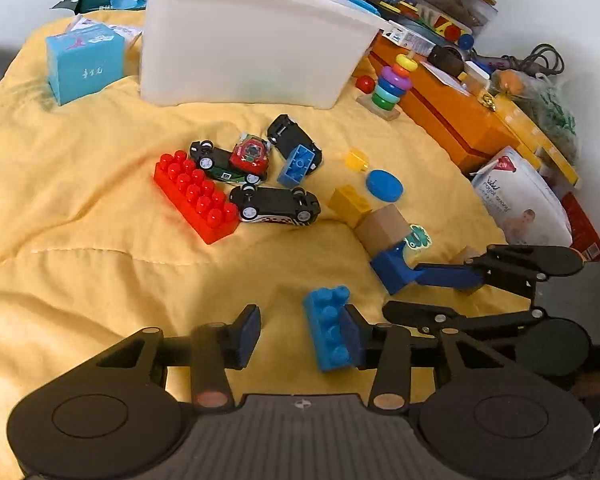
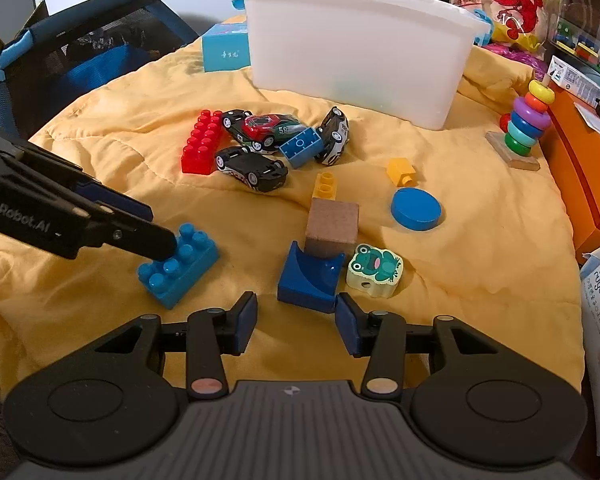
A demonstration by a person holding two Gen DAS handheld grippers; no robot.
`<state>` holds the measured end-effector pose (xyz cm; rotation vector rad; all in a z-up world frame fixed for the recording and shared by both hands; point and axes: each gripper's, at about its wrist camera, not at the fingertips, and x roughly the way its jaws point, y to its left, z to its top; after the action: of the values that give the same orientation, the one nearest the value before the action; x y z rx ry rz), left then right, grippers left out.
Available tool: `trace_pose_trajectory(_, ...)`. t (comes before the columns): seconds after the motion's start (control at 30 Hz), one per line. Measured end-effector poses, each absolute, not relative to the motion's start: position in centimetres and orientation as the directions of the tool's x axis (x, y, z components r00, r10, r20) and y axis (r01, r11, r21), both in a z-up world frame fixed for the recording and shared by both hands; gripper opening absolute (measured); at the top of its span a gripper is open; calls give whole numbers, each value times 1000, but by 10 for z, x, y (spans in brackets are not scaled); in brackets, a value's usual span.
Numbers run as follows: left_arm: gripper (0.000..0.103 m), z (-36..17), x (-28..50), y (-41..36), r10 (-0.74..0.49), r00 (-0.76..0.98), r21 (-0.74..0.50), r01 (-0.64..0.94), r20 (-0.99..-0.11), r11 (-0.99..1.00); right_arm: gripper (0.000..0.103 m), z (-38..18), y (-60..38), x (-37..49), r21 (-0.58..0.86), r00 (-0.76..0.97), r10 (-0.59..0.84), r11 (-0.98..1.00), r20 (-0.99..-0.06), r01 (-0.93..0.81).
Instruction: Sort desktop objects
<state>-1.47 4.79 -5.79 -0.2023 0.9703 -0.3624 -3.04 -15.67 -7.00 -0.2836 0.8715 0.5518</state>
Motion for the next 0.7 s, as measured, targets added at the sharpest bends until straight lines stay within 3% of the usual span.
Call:
trace_pose_trajectory(0.17,48,-51,-18,47,-385,536,-318,217,-751,923,50,-70,-156,-30,-15,517,342,824,-785,-567)
trace_pose_trajectory(0.7,50,-41,-49,-10,-316,601,-49,418,-734,907,54,-72,-157,-30,-15,515,344,820,-785,-572)
